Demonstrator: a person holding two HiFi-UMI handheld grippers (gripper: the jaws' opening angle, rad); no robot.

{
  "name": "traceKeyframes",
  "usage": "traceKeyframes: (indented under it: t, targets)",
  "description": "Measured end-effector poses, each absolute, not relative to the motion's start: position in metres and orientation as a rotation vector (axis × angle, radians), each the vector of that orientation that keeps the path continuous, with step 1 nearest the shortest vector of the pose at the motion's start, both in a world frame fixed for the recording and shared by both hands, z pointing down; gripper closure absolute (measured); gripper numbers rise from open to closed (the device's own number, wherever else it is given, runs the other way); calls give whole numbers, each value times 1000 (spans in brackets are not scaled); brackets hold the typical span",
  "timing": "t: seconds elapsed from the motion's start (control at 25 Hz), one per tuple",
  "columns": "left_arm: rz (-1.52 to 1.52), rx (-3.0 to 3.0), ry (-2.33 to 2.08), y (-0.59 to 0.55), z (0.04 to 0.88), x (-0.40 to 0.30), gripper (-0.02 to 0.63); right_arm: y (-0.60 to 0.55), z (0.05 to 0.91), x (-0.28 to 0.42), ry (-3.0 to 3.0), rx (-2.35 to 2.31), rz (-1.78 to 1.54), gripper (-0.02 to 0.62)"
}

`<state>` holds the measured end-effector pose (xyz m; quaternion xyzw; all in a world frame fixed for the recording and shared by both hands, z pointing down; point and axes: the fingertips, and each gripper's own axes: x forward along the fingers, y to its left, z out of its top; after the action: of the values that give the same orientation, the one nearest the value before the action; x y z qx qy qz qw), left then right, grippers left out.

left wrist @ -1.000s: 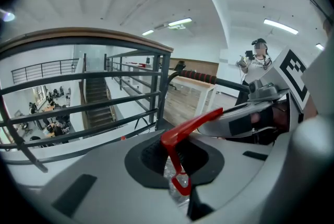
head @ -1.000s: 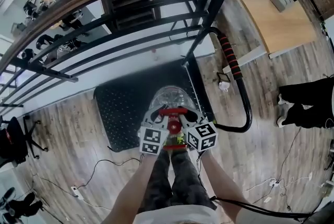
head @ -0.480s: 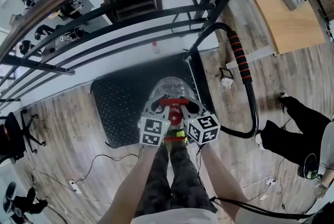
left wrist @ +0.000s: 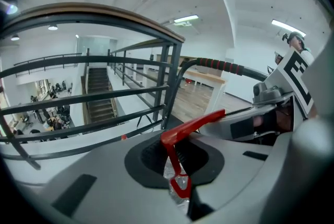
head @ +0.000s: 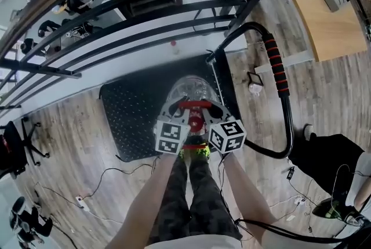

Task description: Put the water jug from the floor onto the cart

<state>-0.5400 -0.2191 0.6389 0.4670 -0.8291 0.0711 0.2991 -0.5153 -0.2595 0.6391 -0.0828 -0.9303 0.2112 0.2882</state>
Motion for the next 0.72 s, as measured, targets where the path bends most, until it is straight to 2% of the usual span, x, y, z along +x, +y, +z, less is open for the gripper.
traceKeyframes:
  t: [0.72]
  targets:
    - [137,1282,-2237,-251,657,-598,572,-289,653,-574,-2561,-227,484,574]
